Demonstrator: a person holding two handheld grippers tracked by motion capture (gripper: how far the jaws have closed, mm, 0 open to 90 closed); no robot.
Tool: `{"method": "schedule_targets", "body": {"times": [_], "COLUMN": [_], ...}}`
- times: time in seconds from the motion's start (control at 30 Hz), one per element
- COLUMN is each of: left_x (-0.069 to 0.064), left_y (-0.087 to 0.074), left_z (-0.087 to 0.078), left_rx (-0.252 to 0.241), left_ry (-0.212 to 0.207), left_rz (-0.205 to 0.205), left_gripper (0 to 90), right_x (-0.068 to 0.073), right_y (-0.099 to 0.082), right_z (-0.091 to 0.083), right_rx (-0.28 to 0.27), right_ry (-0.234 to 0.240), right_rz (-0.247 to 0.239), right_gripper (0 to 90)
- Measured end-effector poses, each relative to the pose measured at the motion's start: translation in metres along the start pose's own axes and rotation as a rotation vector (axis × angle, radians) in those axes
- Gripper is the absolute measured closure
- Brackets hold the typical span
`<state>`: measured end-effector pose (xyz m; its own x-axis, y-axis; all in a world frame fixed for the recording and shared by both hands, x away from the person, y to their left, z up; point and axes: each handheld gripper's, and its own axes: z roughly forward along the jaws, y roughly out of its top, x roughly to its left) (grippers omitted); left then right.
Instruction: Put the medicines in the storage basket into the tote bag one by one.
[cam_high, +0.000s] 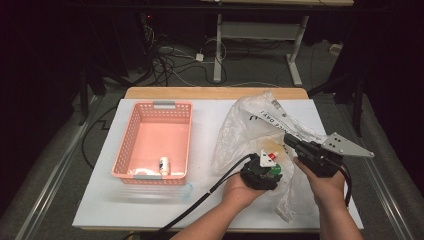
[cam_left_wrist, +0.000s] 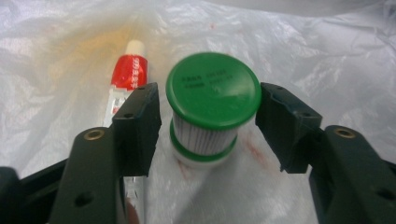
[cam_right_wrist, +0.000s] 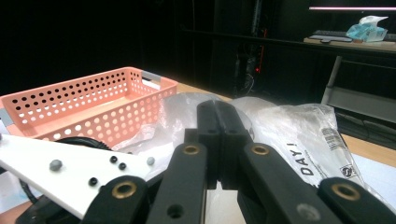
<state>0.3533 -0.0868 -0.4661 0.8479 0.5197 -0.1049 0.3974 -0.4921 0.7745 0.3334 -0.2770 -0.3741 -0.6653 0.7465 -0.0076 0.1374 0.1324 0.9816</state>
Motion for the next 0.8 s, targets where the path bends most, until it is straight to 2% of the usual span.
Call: {"method": "schedule_targets", "body": {"times": [0.03, 0.13, 0.23, 0.43, 0.53, 0.63, 0.7, 0.8], "left_x": [0.000, -0.002, -0.003, -0.007, -0.010, -0.013, -0.014, -0.015], "left_y": [-0.001, -0.004, -0.007, -0.016, -0.021, -0.025, -0.028, -0.032], "left_z": [-0.002, -0.007, -0.014, -0.031, -0.040, -0.050, -0.058, -0.071], "left_rx": [-0.003, -0.009, -0.019, -0.040, -0.058, -0.061, -0.056, -0.074], "left_ry": [0.008, -0.003, -0.025, -0.080, -0.085, -0.092, -0.071, -0.070], "left_rz": [0.011, 0.005, 0.003, -0.005, 0.005, 0.005, 0.015, 0.016], "left_gripper": [39.6, 34.5, 30.7, 16.6, 13.3, 4.5, 0.0, 0.0], "right_x": [0.000, 0.000, 0.001, 0.001, 0.001, 0.000, 0.000, 0.000], "right_y": [0.000, 0.000, 0.000, 0.000, 0.000, 0.000, 0.000, -0.001], "right_z": [0.000, 0.000, 0.000, 0.001, 0.000, 0.000, 0.000, 0.001], "right_rx": [0.000, 0.001, 0.002, 0.005, 0.004, 0.004, 0.005, 0.006], "right_ry": [0.000, -0.002, -0.001, -0.003, -0.004, -0.006, -0.007, -0.007], "right_rz": [0.000, 0.000, -0.003, -0.005, -0.006, -0.006, -0.005, -0.007], "right_gripper": [90.0, 90.0, 90.0, 90.0, 90.0, 90.0, 90.0, 90.0]}}
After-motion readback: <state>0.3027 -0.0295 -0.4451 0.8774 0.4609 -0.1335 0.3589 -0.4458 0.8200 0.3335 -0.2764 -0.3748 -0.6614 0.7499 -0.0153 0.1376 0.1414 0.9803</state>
